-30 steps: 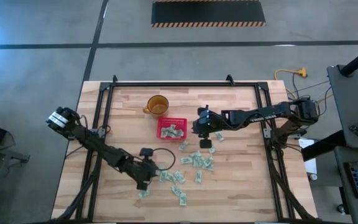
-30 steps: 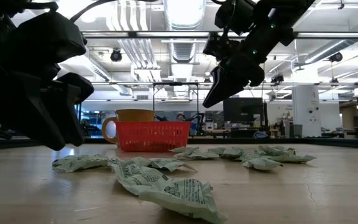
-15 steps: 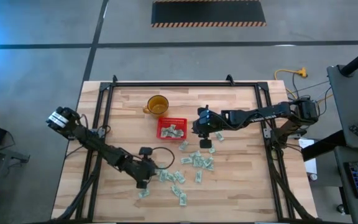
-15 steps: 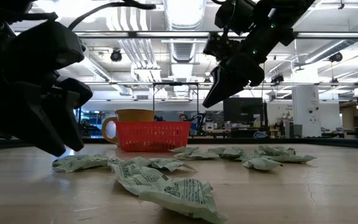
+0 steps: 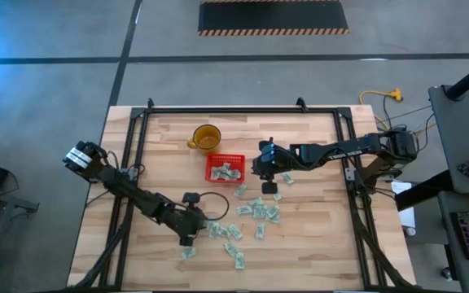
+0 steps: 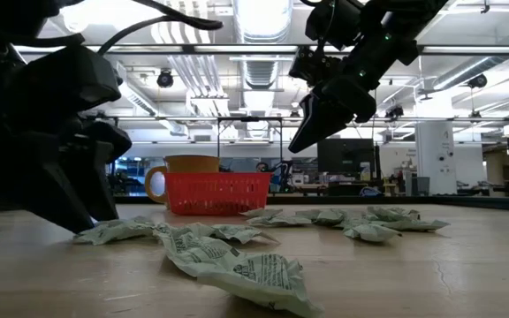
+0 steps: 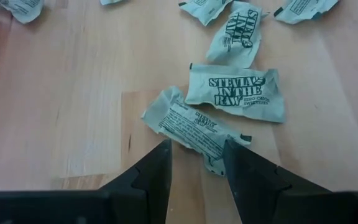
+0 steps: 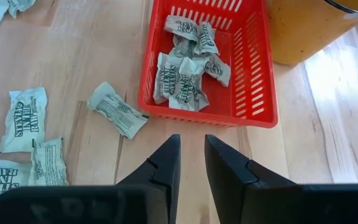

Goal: Pick and place Stevia / Truvia into bins
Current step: Put the gray stevia packet into the red basket

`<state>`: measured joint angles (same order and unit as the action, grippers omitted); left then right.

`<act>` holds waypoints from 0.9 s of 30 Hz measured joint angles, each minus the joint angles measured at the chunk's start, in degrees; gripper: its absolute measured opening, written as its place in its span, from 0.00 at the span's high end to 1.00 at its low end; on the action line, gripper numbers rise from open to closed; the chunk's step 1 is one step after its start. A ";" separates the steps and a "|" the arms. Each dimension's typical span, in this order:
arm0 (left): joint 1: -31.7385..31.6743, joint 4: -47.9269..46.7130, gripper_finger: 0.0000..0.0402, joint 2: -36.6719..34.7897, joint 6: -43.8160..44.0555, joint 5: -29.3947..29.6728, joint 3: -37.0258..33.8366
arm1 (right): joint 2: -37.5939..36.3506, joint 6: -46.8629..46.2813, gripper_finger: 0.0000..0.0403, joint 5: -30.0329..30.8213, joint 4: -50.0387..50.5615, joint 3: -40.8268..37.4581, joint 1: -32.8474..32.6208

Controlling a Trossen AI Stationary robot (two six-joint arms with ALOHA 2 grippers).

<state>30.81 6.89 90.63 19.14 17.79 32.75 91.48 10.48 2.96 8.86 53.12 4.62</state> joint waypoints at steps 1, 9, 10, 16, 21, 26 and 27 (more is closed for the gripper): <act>0.00 -0.06 0.67 0.00 0.00 -0.06 -0.02 | 0.00 0.00 0.84 0.00 0.06 0.00 0.00; 0.00 -0.69 0.82 -0.59 -1.76 -1.04 -0.11 | 0.00 0.02 0.83 0.00 0.46 0.00 0.00; 0.00 -0.75 0.85 -0.59 -2.18 -1.08 -0.11 | 0.00 0.02 0.82 0.00 0.61 0.00 0.00; 0.00 -1.27 0.98 -0.61 -3.61 -1.06 0.00 | 0.00 0.02 0.82 0.02 1.33 0.00 0.00; 0.00 -1.48 0.99 -0.74 -4.71 -0.72 0.04 | 0.00 0.04 0.84 0.02 1.64 0.00 0.00; -0.08 -5.66 1.00 -2.65 -5.05 4.19 0.69 | 0.00 0.02 0.84 0.02 2.92 0.00 0.00; -0.07 -7.00 1.00 -3.39 -4.76 6.08 1.00 | 0.00 0.02 0.84 0.02 3.18 0.00 0.00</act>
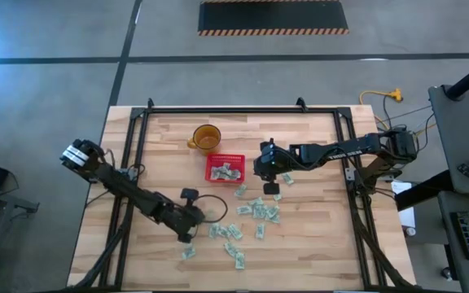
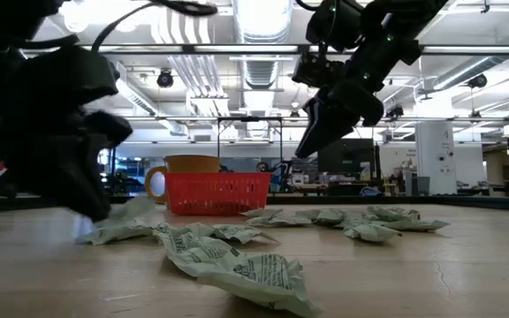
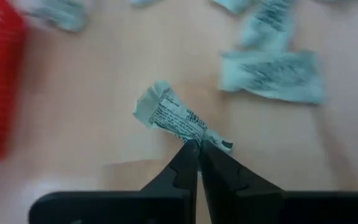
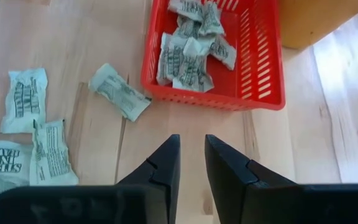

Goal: Pick and place Stevia / Truvia into bins
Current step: Put the gray stevia packet into the red basket

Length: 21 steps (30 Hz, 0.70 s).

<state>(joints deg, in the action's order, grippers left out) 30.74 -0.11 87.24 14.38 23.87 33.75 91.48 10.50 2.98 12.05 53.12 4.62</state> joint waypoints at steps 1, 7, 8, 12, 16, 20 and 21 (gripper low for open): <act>0.00 -1.18 1.00 -0.95 0.24 1.76 0.24 | 0.00 0.00 0.83 0.01 0.18 0.00 0.00; 0.00 -5.25 1.00 -5.10 1.59 13.80 0.30 | -0.04 -0.02 0.84 0.02 1.16 0.00 0.00; 0.00 -6.24 1.00 -5.81 1.50 16.18 0.31 | -0.15 -0.08 0.84 0.02 1.28 0.00 0.00; -0.46 -8.75 1.00 -8.26 -0.31 24.69 0.29 | -0.37 -0.42 0.85 0.02 1.22 0.00 0.00; -2.96 -8.19 1.00 -10.43 -5.19 29.04 0.29 | -0.37 -0.50 0.85 0.02 1.17 0.00 0.00; -8.26 -6.17 1.00 -11.45 -9.73 29.67 0.29 | -0.37 -1.01 0.85 0.02 1.19 0.00 0.00; -9.99 -5.09 1.00 -11.45 -10.78 29.20 0.29 | -0.37 -1.10 0.85 0.02 1.17 0.02 0.00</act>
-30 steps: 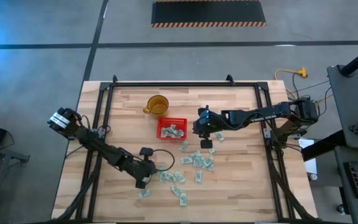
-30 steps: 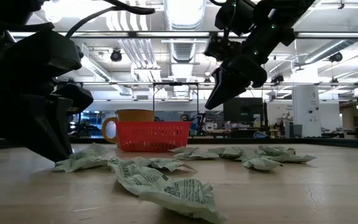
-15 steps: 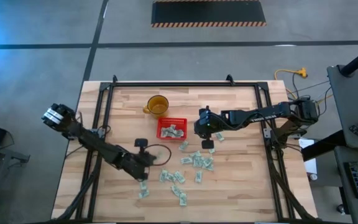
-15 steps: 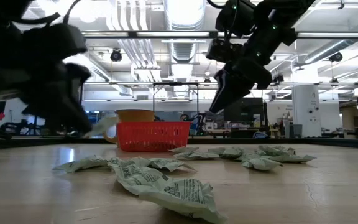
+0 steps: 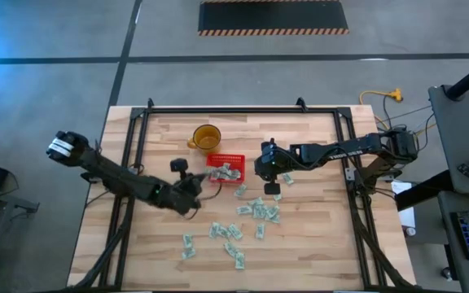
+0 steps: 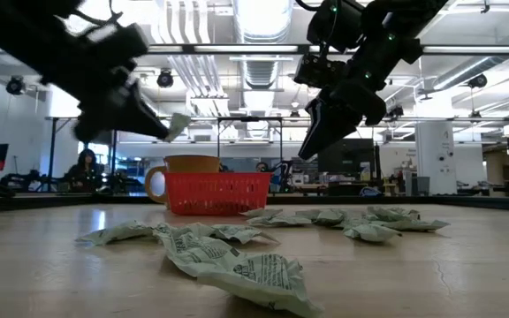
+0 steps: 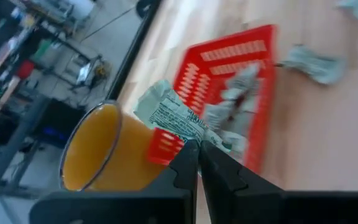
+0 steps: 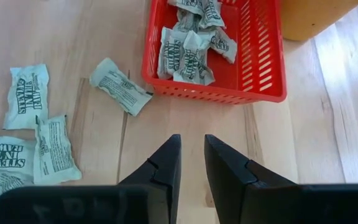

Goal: Pick and place Stevia / Truvia into bins
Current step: Put the gray stevia packet into the red basket

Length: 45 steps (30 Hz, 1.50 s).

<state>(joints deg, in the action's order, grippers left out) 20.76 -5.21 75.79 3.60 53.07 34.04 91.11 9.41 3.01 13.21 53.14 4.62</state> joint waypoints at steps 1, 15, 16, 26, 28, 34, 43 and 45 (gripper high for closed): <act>-1.79 0.95 1.00 0.06 -1.13 -0.83 0.00 | 0.00 0.00 0.85 0.00 0.01 0.00 0.00; -12.90 8.24 1.00 2.23 -6.00 -14.23 -0.02 | 0.00 0.02 0.85 0.00 0.40 0.00 0.00; -12.90 8.23 1.00 2.23 -6.02 -15.05 -0.02 | 0.00 0.00 0.85 0.01 0.45 0.00 0.00; -12.90 8.13 0.79 2.88 -7.20 -15.39 -0.65 | 0.00 -0.10 0.85 0.00 0.56 0.00 0.00; -12.90 8.16 0.74 3.16 -7.01 -15.42 -0.63 | 0.00 -2.09 0.85 -0.03 2.11 0.02 0.00; -11.61 6.68 0.64 1.89 -4.06 -16.21 -0.31 | 0.00 -10.47 0.85 -1.53 18.25 0.02 -0.02; -8.53 5.48 0.63 -0.62 -3.92 -19.48 -0.39 | 0.00 -21.77 0.85 -0.96 24.32 -0.04 0.00; -8.11 5.56 0.63 -0.84 -3.92 -19.50 -0.40 | 0.00 -24.06 0.85 0.68 24.51 -0.06 0.00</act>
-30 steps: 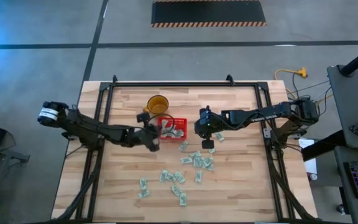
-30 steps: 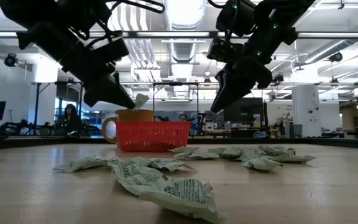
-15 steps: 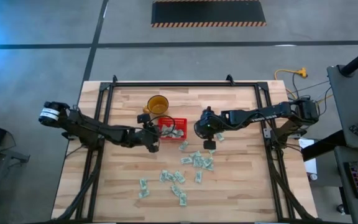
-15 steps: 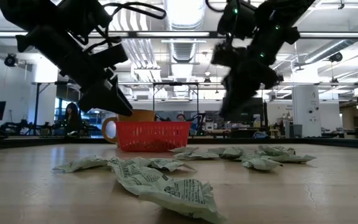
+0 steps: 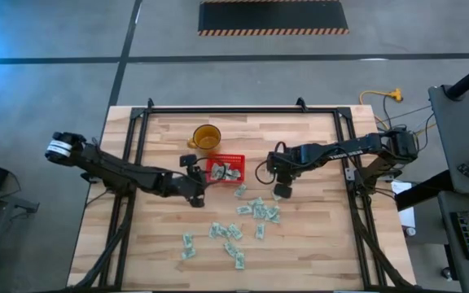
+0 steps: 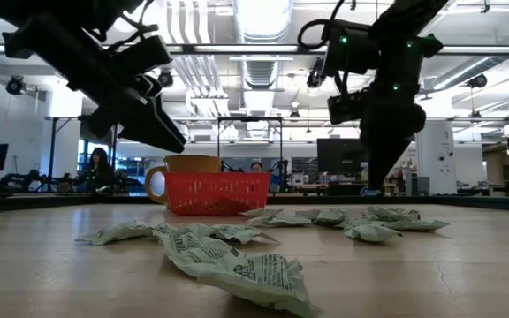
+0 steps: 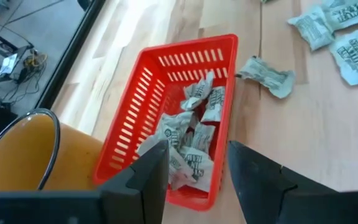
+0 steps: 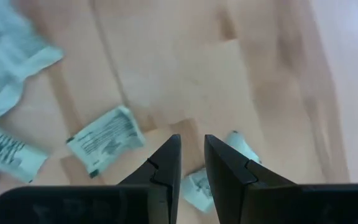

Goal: Pick and place Stevia / Truvia into bins
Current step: Put the gray stevia packet into the red basket

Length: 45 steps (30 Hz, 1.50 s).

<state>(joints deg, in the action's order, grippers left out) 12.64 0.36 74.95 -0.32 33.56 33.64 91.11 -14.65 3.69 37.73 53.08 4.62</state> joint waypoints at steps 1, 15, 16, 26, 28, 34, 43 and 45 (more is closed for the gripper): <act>0.17 -0.12 0.63 -0.17 0.00 0.02 -0.04 | 0.00 -1.53 0.85 1.03 0.21 0.00 0.00; 1.26 0.03 0.63 -1.89 0.13 0.00 -0.17 | 1.47 -15.42 0.85 7.83 1.00 -3.35 0.04; 1.37 0.03 0.63 -1.91 0.13 0.00 -0.17 | 1.79 -15.42 0.85 8.55 0.93 -3.64 0.04; 1.73 -0.03 0.63 -1.93 0.11 0.00 -0.17 | 2.73 -13.59 0.84 8.30 -2.03 -3.98 0.15; 1.73 -0.02 0.63 -1.93 0.11 0.00 -0.17 | 2.73 -12.78 0.81 8.10 -2.82 -3.98 0.14; 1.73 -0.08 0.63 -1.93 0.11 0.00 -0.26 | 2.73 -12.40 0.69 8.04 -3.00 -3.98 0.13; 1.77 -0.06 0.63 -1.92 0.09 0.00 -0.26 | 2.73 -12.36 0.57 3.32 -4.61 -4.02 0.04; 1.77 -0.08 0.63 -1.93 0.09 0.00 -0.28 | 2.73 -12.38 0.57 3.32 -5.22 -4.25 0.04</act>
<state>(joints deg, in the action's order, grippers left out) 14.41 0.27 73.01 -0.22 33.56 33.36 93.84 -27.03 7.01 32.51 48.83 4.67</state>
